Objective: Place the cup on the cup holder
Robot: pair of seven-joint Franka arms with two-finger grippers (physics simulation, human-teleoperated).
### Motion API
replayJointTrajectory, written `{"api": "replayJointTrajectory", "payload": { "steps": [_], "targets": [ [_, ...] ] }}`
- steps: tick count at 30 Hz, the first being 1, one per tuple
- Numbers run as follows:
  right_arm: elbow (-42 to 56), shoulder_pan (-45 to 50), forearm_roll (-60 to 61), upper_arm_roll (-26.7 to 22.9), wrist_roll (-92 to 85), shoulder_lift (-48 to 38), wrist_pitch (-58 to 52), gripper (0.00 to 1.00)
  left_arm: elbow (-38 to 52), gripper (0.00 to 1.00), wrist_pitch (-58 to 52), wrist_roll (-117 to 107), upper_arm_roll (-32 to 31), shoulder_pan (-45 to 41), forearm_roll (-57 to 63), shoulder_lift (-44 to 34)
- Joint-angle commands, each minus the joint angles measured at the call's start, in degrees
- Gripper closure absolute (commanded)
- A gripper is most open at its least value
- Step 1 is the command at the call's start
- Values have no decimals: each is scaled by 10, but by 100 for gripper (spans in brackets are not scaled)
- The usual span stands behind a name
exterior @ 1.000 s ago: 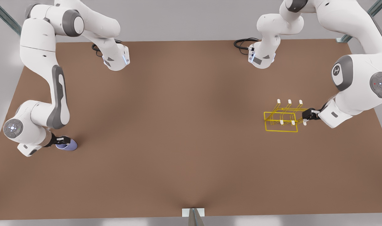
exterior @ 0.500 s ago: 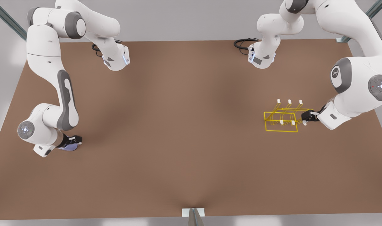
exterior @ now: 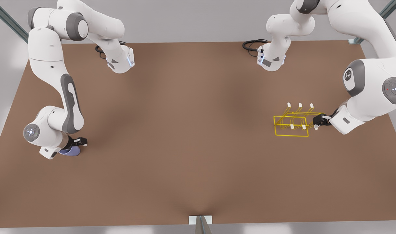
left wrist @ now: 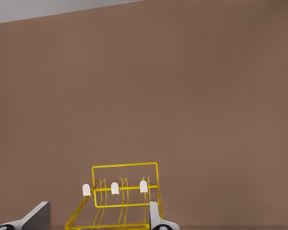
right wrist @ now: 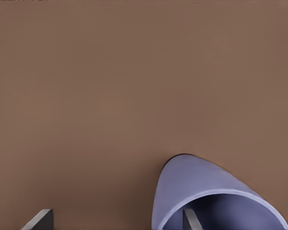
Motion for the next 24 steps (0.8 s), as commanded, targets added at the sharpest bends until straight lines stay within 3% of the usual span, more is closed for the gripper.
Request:
{"api": "replayJointTrajectory", "payload": {
  "steps": [1,2,8,14,24],
  "targets": [
    [0,-1,1,0,-32,1,16,0,0,0,0,0,0,0,0,-1],
    [-1,-2,1,0,-32,2,22,0,1,0,1,0,0,0,-1,0],
    [-16,-2,1,0,-32,6,36,31,1,0,1,0,0,0,-2,5],
    [-23,-8,-1,0,-51,3,34,79,1,0,-1,0,0,0,-2,5],
    [-26,1,-4,23,-48,-40,11,79,1,0,-4,1,0,-1,-2,-1]
  ]
}}
